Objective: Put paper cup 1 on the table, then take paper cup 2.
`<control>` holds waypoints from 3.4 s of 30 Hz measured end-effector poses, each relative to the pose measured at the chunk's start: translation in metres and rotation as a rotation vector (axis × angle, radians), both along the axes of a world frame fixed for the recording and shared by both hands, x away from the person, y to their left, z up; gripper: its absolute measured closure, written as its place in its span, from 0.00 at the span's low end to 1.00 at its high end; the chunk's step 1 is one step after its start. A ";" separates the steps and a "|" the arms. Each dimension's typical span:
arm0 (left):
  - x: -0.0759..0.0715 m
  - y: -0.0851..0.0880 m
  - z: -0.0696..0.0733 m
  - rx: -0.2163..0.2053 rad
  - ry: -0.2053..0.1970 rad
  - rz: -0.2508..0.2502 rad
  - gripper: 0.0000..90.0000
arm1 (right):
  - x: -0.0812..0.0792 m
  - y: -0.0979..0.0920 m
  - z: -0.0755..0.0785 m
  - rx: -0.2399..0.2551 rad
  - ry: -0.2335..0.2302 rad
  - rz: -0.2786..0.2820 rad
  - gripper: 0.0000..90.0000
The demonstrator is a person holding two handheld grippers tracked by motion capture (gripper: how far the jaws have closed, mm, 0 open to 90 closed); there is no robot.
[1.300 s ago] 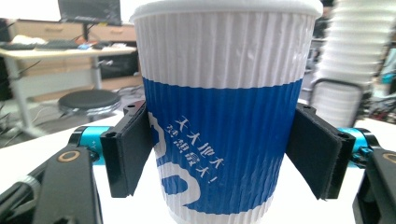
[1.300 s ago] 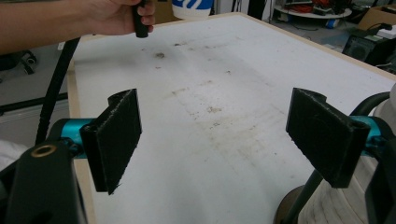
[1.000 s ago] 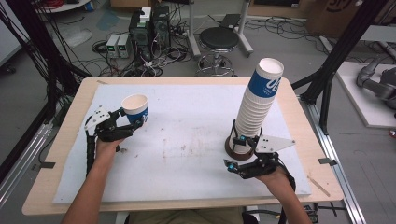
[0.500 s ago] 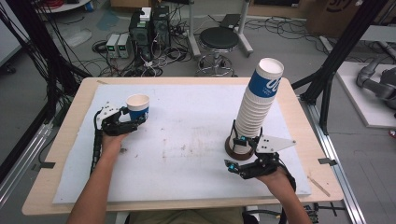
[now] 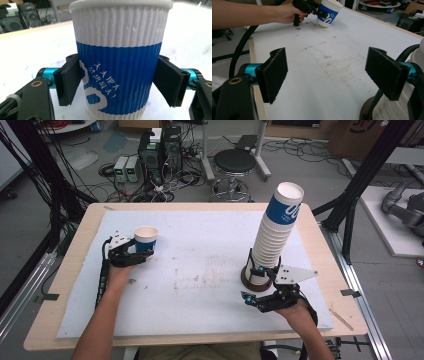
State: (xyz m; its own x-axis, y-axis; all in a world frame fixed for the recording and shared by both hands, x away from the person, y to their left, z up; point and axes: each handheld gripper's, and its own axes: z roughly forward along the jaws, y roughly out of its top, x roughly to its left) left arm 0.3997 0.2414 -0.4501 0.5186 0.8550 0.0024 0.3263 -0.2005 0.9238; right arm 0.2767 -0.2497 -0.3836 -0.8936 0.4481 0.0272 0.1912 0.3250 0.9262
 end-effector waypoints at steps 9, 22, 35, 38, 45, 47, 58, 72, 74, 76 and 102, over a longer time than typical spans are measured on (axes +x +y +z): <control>-0.011 0.005 0.000 0.045 0.033 0.003 0.28 | -0.001 -0.003 0.001 0.000 -0.002 -0.008 0.21; -0.030 0.019 0.002 -0.003 0.079 0.000 0.16 | 0.001 -0.003 0.001 -0.001 0.006 -0.007 0.21; -0.075 0.042 0.034 -0.221 -0.099 -0.015 0.16 | 0.001 -0.003 0.002 -0.015 0.003 -0.008 0.21; -0.083 0.032 0.042 -0.258 -0.139 -0.093 0.16 | 0.001 -0.005 0.003 -0.011 0.000 -0.012 0.21; -0.097 0.004 0.061 -0.295 -0.176 -0.262 0.16 | 0.001 -0.009 0.003 0.002 0.003 -0.025 0.21; -0.099 -0.003 0.066 -0.305 -0.180 -0.300 0.16 | 0.001 -0.009 0.004 0.008 0.002 -0.031 0.21; -0.102 -0.021 0.070 -0.292 -0.168 -0.367 0.16 | -0.001 -0.011 0.006 0.011 -0.006 -0.029 0.21; -0.098 -0.027 0.070 -0.315 -0.157 -0.378 0.16 | -0.003 -0.014 0.004 0.009 0.006 -0.028 0.21; -0.098 -0.028 0.071 -0.313 -0.154 -0.383 0.16 | -0.003 -0.013 0.004 0.004 0.005 -0.019 0.21; -0.098 -0.030 0.071 -0.312 -0.147 -0.389 0.16 | -0.003 -0.014 0.003 0.001 0.007 -0.018 0.21; -0.072 -0.126 0.167 -0.330 -0.172 -0.660 0.16 | -0.003 -0.013 0.002 0.007 0.023 -0.012 0.21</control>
